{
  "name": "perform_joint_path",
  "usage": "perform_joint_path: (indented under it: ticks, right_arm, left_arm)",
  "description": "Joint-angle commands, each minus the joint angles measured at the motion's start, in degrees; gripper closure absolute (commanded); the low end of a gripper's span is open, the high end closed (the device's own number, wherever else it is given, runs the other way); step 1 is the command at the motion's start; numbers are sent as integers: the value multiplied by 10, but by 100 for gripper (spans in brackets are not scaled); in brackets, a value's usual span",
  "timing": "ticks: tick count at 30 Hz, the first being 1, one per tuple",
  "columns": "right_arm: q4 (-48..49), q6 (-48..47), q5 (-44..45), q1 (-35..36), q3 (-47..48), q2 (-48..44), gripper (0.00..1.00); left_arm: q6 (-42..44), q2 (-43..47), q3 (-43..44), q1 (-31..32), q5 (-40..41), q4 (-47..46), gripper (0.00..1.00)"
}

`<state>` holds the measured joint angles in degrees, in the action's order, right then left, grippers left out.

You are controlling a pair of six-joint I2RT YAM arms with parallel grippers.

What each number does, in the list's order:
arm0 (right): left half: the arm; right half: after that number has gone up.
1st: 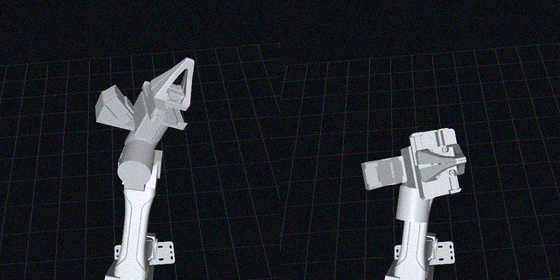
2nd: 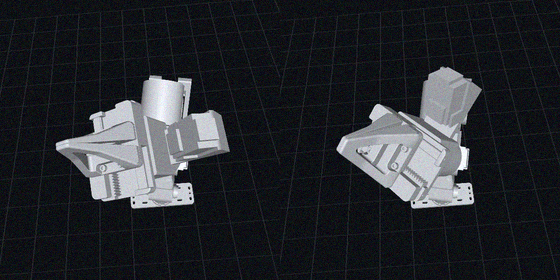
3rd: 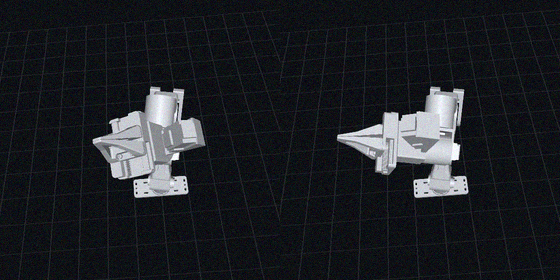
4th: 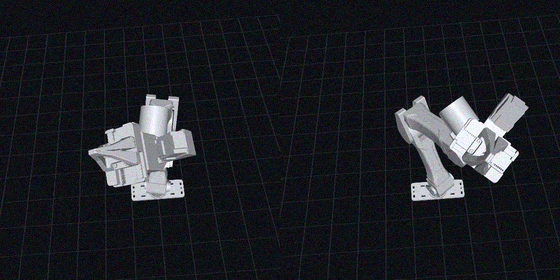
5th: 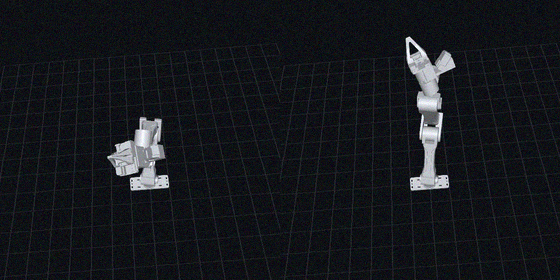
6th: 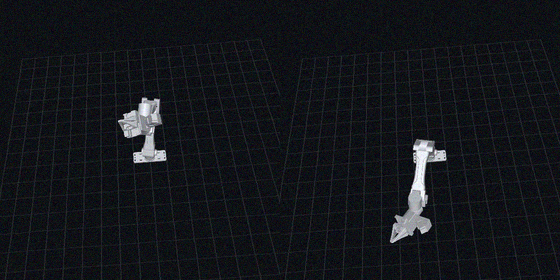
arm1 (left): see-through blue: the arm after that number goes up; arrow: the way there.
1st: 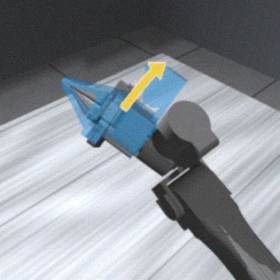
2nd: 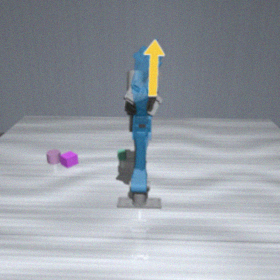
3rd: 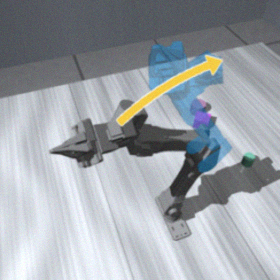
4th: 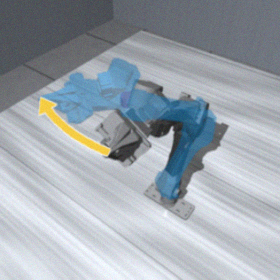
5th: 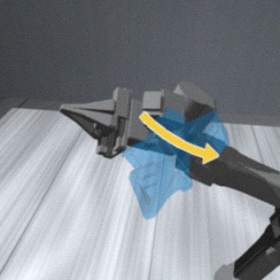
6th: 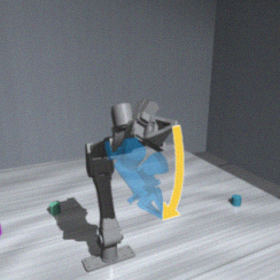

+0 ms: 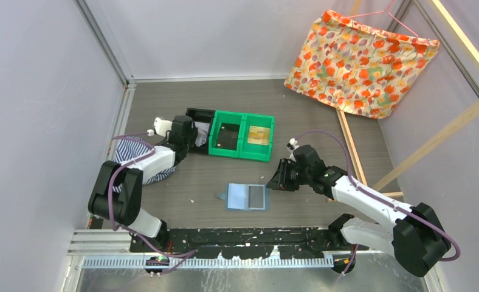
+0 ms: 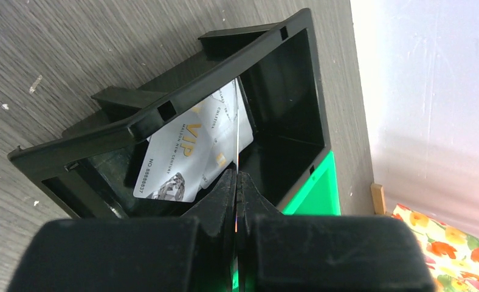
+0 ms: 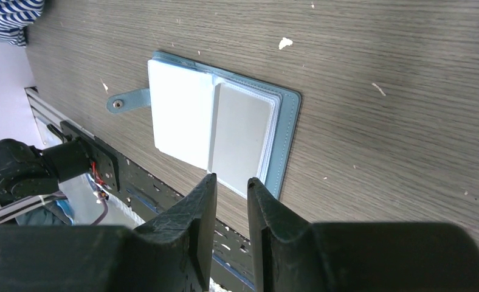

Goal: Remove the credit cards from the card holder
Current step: Place the credit card in the storage box, then remove the credit card from the card holder.

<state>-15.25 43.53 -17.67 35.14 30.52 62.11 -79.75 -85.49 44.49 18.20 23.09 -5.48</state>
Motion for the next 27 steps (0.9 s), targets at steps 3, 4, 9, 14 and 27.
perform_joint_path:
  ticks: [3, 4, 9, 14, 27]
  right_arm:
    - [0, 16, 16, -1, -8, -30, 69]
    - [0, 16, 15, -1, -8, -30, 69]
    - [9, 12, 5, -2, -2, -14, 69]
    - [9, 3, 4, -1, 15, 2, 68]
    - [17, 18, 51, 17, 22, 1, 64]
  left_arm:
    - [-31, -33, 11, 3, 12, -45, 100]
    - [-31, -38, 12, 5, 14, -42, 100]
    - [-25, -33, 8, 11, 15, -27, 66]
    - [13, 26, 38, 14, 3, 108, 32]
    - [253, 246, 63, 61, -311, 326, 41]
